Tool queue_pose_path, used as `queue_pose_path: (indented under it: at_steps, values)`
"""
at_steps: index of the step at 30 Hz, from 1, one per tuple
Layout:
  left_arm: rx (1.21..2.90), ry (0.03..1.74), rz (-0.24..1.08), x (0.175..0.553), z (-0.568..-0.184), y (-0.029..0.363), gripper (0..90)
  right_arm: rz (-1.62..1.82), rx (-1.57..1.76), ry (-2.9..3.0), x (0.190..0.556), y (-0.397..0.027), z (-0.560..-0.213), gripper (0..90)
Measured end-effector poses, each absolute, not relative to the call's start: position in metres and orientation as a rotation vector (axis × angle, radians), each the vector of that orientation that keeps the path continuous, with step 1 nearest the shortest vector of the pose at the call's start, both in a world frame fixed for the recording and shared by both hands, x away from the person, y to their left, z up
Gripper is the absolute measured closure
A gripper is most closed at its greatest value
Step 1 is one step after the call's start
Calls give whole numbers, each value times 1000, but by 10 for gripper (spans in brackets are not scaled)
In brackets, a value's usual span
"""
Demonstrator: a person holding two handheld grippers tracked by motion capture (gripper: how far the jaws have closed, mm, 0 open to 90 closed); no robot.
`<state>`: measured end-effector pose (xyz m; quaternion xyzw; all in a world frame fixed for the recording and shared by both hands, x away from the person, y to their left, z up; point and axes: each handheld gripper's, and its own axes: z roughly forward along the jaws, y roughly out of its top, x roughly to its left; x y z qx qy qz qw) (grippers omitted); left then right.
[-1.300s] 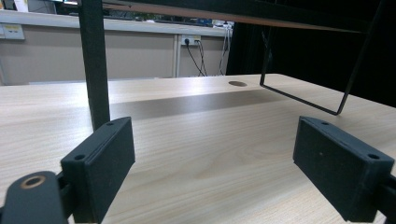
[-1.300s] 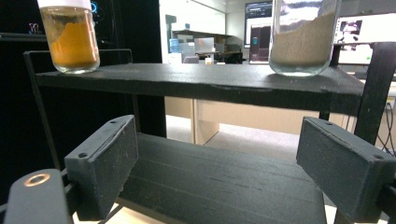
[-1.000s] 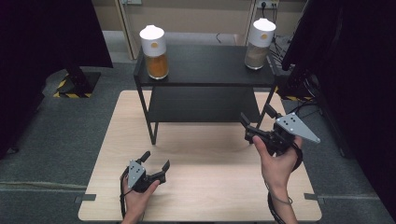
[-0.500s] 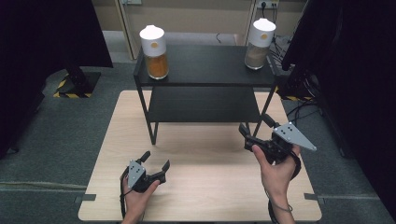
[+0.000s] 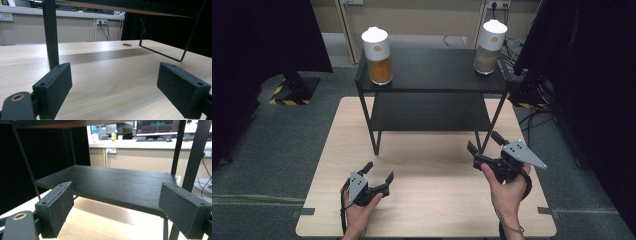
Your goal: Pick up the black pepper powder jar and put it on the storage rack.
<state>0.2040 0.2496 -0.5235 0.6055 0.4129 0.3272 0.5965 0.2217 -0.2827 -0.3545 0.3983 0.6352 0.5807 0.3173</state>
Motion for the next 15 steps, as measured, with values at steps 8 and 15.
queue_pose_path:
  at_steps: [8, 15]
  values:
    - [1406, 957, 760, 204, -524, 250, 123, 1513, 1072, 1697, 221, -284, -366, 131]
    - [1405, 957, 760, 204, -524, 250, 123, 1500, 1096, 1725, 221, -285, -376, 131]
